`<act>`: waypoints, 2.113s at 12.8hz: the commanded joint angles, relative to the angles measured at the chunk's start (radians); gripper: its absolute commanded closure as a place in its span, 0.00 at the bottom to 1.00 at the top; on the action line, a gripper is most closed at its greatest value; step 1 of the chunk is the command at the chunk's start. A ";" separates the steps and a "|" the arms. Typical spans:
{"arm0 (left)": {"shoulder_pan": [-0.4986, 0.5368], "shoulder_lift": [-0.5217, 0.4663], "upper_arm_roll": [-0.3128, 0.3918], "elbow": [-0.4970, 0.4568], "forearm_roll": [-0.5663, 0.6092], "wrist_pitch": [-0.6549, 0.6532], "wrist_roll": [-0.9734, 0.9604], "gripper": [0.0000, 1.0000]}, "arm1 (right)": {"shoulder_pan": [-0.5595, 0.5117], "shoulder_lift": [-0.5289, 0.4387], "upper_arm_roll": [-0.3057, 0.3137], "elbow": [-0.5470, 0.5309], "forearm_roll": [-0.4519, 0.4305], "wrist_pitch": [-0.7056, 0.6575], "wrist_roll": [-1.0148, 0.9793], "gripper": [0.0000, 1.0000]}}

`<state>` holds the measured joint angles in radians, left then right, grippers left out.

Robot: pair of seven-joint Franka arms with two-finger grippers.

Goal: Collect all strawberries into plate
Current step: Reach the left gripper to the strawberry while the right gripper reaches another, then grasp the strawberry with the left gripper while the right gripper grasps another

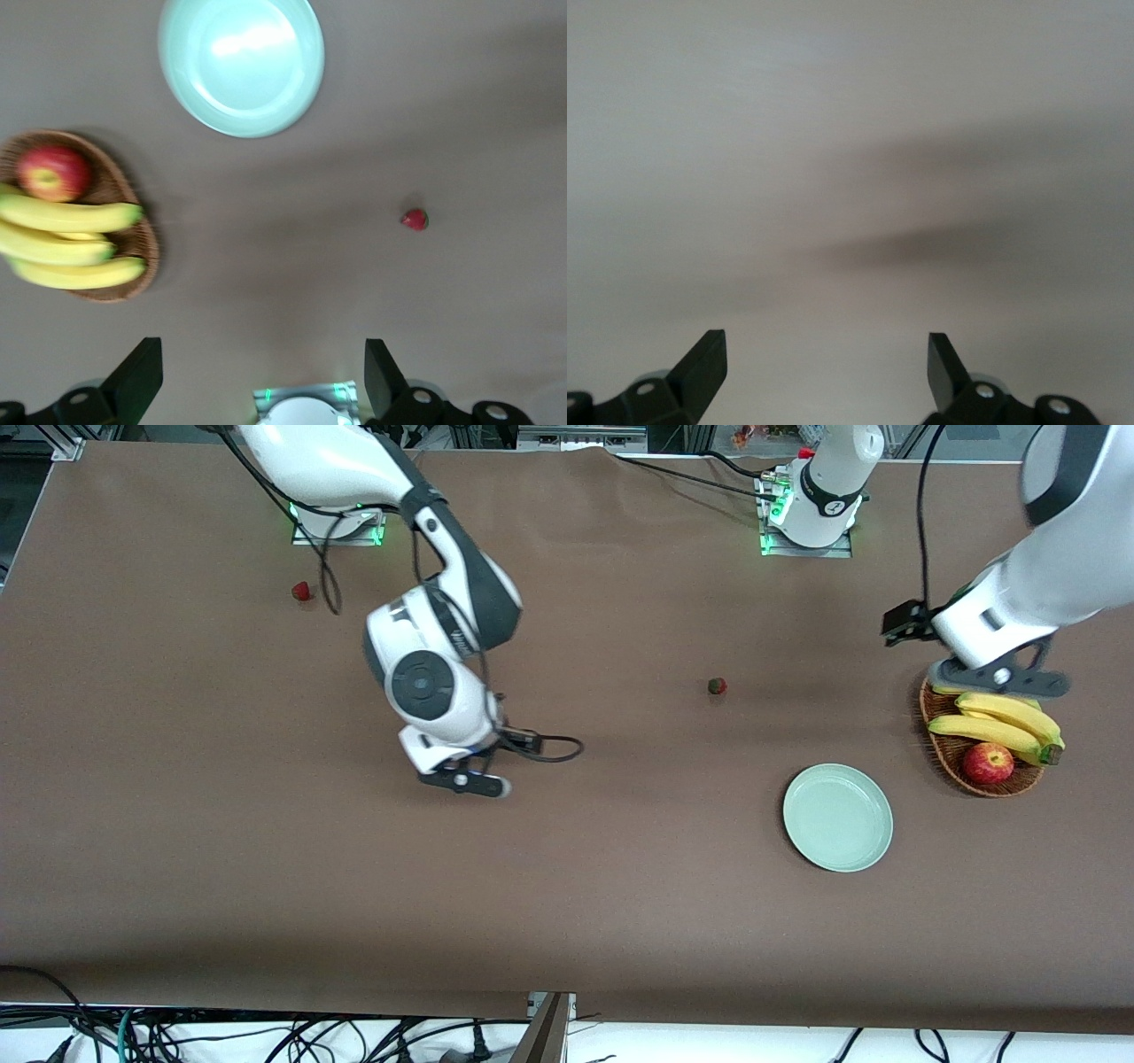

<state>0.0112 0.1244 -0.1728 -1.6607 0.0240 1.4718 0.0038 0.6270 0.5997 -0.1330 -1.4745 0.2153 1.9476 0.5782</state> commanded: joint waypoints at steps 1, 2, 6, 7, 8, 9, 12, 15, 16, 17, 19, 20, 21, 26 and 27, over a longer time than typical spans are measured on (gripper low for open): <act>-0.017 0.050 -0.013 -0.089 -0.076 0.069 -0.114 0.00 | 0.016 -0.306 -0.033 -0.584 -0.011 0.238 -0.103 0.00; -0.014 0.041 -0.039 -0.173 -0.082 0.153 -0.137 0.00 | 0.016 -0.369 -0.043 -0.709 -0.016 0.276 -0.107 0.00; -0.017 0.044 -0.180 -0.391 -0.087 0.411 -0.341 0.00 | 0.016 -0.506 -0.094 -0.976 -0.011 0.293 -0.081 0.01; -0.017 0.043 -0.191 -0.463 -0.087 0.506 -0.356 0.00 | 0.016 -0.524 -0.102 -1.027 -0.011 0.321 -0.060 0.01; -0.022 0.041 -0.195 -0.546 -0.087 0.618 -0.375 0.00 | 0.016 -0.531 -0.100 -1.079 -0.011 0.373 -0.038 0.01; -0.034 0.047 -0.206 -0.617 -0.087 0.730 -0.405 0.00 | 0.016 -0.523 -0.097 -1.121 -0.011 0.445 -0.023 0.02; -0.106 0.147 -0.212 -0.662 -0.073 0.860 -0.527 0.00 | 0.019 -0.477 -0.085 -1.155 -0.005 0.547 0.005 0.03; -0.108 0.256 -0.211 -0.662 -0.070 0.886 -0.536 0.05 | 0.020 -0.472 -0.038 -1.158 0.006 0.554 0.072 0.07; -0.109 0.259 -0.211 -0.662 -0.070 0.890 -0.536 0.24 | 0.020 -0.469 -0.011 -1.158 0.006 0.570 0.101 0.09; -0.109 0.256 -0.211 -0.659 -0.070 0.891 -0.536 0.40 | 0.020 -0.457 -0.001 -1.158 0.006 0.586 0.112 0.11; -0.108 0.254 -0.206 -0.650 -0.069 0.891 -0.525 0.60 | 0.020 -0.443 0.010 -1.158 0.006 0.600 0.112 0.14; -0.103 0.257 -0.206 -0.642 -0.043 0.891 -0.524 0.59 | 0.020 -0.443 0.010 -1.158 0.006 0.599 0.109 0.14; -0.102 0.267 -0.202 -0.634 -0.012 0.892 -0.524 0.59 | 0.020 -0.445 0.010 -1.159 0.006 0.596 0.106 0.14; -0.100 0.245 -0.200 -0.607 0.016 0.871 -0.522 1.00 | 0.020 -0.443 0.010 -1.158 0.004 0.596 0.092 0.77; -0.100 0.238 -0.194 -0.573 0.037 0.823 -0.522 1.00 | 0.019 -0.445 0.009 -1.158 0.004 0.591 0.079 0.93</act>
<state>-0.0935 0.3863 -0.3735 -2.2844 0.0203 2.3608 -0.5240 0.6457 0.1665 -0.1245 -2.6168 0.2125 2.5265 0.6799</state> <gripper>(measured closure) 0.678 0.546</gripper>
